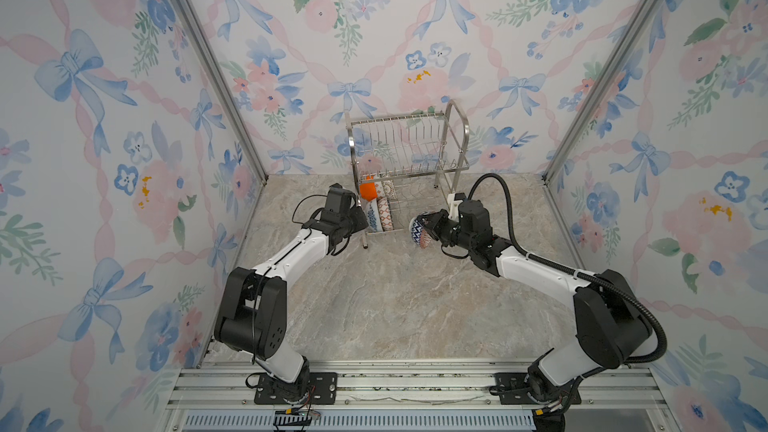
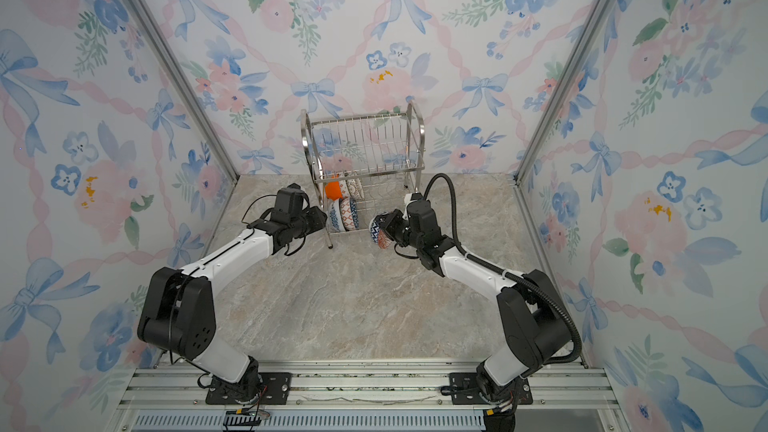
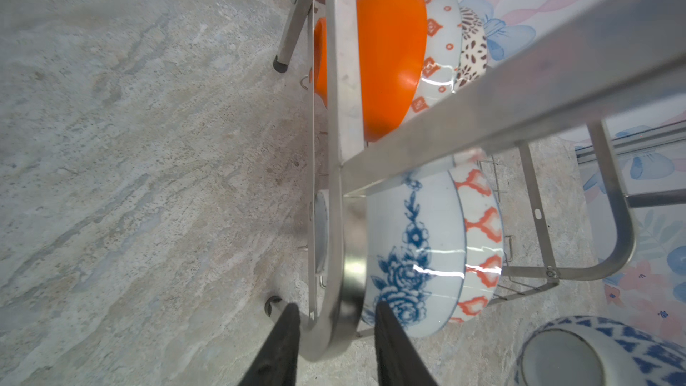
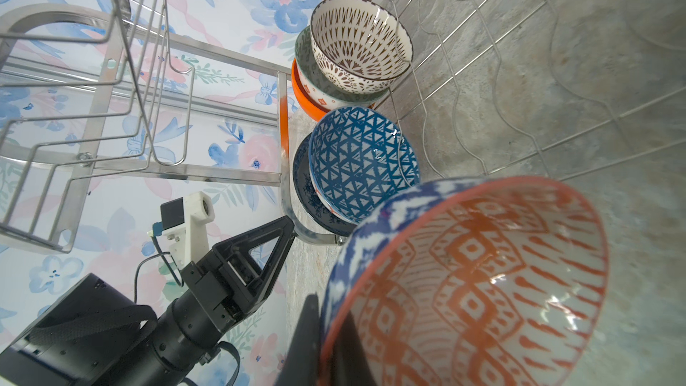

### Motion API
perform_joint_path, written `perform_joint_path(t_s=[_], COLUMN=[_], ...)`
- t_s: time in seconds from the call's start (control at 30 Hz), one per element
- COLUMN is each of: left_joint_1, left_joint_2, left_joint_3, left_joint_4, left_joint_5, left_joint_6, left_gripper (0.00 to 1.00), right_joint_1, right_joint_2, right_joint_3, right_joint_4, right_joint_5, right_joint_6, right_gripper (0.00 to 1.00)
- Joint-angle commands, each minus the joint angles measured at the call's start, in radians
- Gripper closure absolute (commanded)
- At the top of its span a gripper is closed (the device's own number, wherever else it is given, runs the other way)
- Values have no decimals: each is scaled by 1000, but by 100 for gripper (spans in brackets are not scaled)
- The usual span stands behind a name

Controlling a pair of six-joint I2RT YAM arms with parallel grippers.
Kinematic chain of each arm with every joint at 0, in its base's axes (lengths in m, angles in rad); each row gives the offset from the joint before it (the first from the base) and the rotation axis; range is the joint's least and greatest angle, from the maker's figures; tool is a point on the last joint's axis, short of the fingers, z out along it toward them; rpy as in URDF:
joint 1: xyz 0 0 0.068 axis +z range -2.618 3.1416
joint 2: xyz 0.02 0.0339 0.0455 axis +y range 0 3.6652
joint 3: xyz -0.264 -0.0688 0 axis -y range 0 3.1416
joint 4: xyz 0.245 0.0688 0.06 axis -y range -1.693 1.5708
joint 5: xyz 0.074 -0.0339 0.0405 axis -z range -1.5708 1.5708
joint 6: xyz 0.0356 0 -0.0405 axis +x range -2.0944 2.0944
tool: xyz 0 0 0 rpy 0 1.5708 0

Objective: Load the bowls into the dish rack
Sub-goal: 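Push the orange-patterned bowl into the rack slot beside the blue-triangle bowl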

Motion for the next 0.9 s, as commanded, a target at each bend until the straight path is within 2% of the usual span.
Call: perform_joint_path(t_s=[0.0, 0.27, 0.53, 0.73, 0.87], left_joint_1=[-22, -37, -47, -62, -65], left_joint_2=[28, 44, 72, 83, 85], left_joint_3=[27, 32, 22, 31, 36], left_joint_4=[13, 10, 11, 3, -11], left_joint_5=[-25, -78, -83, -109, -137], left_joint_6=[-5, 14, 20, 20, 14], left_gripper=[66, 84, 75, 74, 88], right_joint_1=[-8, -27, -30, -29, -28], right_joint_2=[-47, -75, -100, -107, -112], right_joint_3=[17, -10, -29, -33, -37], right_joint_4=[30, 32, 17, 10, 8], right_joint_5=[7, 6, 15, 20, 25], right_joint_6=[-19, -7, -4, -5, -5], right_gripper=[100, 100, 100, 100, 100])
